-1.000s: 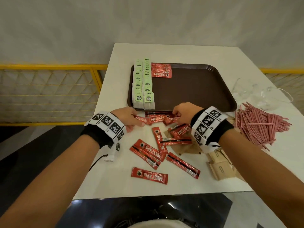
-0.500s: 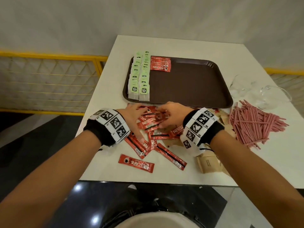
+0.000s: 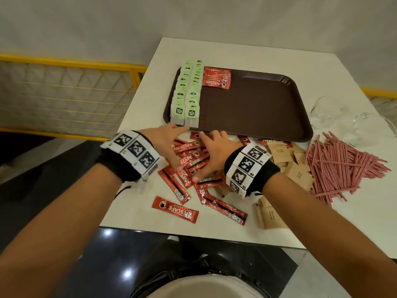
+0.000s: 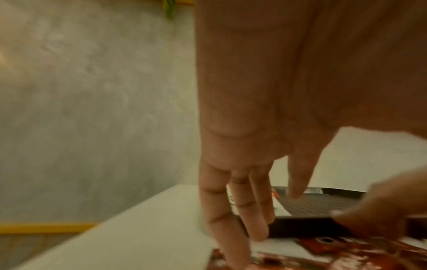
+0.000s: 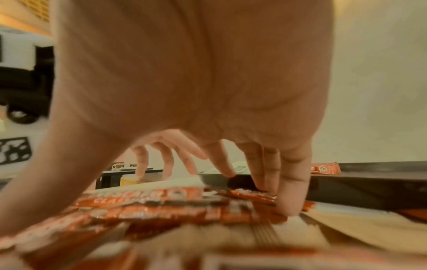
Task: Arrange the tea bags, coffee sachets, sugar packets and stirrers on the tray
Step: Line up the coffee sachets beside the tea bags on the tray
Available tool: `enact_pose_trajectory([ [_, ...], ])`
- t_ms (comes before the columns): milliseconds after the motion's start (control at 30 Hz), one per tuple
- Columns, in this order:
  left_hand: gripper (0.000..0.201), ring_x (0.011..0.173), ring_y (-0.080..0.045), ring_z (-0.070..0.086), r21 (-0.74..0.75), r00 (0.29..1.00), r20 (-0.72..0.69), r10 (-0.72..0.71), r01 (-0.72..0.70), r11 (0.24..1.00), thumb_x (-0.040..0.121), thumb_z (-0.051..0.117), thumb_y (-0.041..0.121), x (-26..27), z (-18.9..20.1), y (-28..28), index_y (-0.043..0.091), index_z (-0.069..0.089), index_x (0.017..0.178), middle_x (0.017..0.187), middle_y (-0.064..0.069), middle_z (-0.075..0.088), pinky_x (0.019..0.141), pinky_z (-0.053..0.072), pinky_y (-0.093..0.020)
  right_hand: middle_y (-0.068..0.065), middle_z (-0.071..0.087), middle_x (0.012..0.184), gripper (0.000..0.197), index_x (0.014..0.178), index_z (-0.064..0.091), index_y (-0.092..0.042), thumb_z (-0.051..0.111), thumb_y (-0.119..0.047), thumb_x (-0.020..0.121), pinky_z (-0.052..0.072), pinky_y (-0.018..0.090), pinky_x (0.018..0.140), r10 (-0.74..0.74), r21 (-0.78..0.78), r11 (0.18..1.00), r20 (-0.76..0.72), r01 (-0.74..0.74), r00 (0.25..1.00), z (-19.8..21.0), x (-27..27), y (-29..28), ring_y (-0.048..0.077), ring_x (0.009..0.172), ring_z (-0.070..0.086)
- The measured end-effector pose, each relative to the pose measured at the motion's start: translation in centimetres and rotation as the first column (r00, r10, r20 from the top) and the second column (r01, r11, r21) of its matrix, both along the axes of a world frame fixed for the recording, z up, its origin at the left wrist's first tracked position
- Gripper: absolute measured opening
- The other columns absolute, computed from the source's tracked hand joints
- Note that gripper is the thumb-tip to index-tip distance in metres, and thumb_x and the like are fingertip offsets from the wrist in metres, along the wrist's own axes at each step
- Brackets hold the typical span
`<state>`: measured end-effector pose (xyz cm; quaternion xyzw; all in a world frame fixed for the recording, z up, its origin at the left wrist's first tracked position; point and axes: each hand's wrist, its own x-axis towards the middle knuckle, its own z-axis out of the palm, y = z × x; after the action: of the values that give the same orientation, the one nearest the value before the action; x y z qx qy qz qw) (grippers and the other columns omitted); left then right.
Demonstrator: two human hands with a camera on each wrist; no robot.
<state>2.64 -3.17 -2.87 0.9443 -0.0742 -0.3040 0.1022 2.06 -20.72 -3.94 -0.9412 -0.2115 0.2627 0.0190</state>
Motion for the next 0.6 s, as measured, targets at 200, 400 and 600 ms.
enact_pose_trajectory([
  [200, 0.13, 0.136, -0.023, 0.021, 0.21, 0.998, -0.057, -0.024, 0.036, 0.977, 0.047, 0.085, 0.056, -0.9, -0.6, 1.1, 0.037, 0.005, 0.147, 0.15, 0.002, 0.014, 0.111, 0.027, -0.045, 0.013, 0.025, 0.146, 0.122, 0.149, 0.006, -0.012, 0.073, -0.064, 0.061, 0.029, 0.043, 0.107, 0.012, 0.032, 0.999, 0.026, -0.013, 1.0, 0.0, -0.2, 1.2, 0.03, 0.136, 0.022],
  [400, 0.097, 0.115, -0.023, 0.048, 0.104, 0.999, 0.006, 0.032, -0.032, 0.994, 0.054, 0.089, 0.031, -1.0, -0.9, 0.4, 0.022, 0.035, 0.135, 0.129, -0.004, 0.036, 0.095, 0.046, -0.037, 0.015, 0.035, 0.136, 0.094, 0.14, 0.029, -0.008, 0.076, -0.049, 0.069, 0.037, 0.04, 0.102, 0.026, 0.052, 0.998, 0.073, -0.029, 0.997, -0.3, 0.7, 3.8, 0.03, 0.127, 0.033],
  [600, 0.091, 0.112, -0.023, 0.051, 0.044, 0.996, 0.039, 0.081, -0.083, 0.996, 0.061, 0.086, 0.028, -0.8, -1.2, 1.0, 0.018, 0.037, 0.137, 0.126, -0.008, 0.047, 0.094, 0.045, -0.037, 0.011, 0.046, 0.133, 0.076, 0.133, 0.045, -0.013, 0.069, -0.053, 0.073, 0.043, 0.036, 0.1, -0.018, 0.102, 0.994, -0.121, 0.031, 0.992, 0.6, 2.1, 4.2, 0.027, 0.119, 0.047],
])
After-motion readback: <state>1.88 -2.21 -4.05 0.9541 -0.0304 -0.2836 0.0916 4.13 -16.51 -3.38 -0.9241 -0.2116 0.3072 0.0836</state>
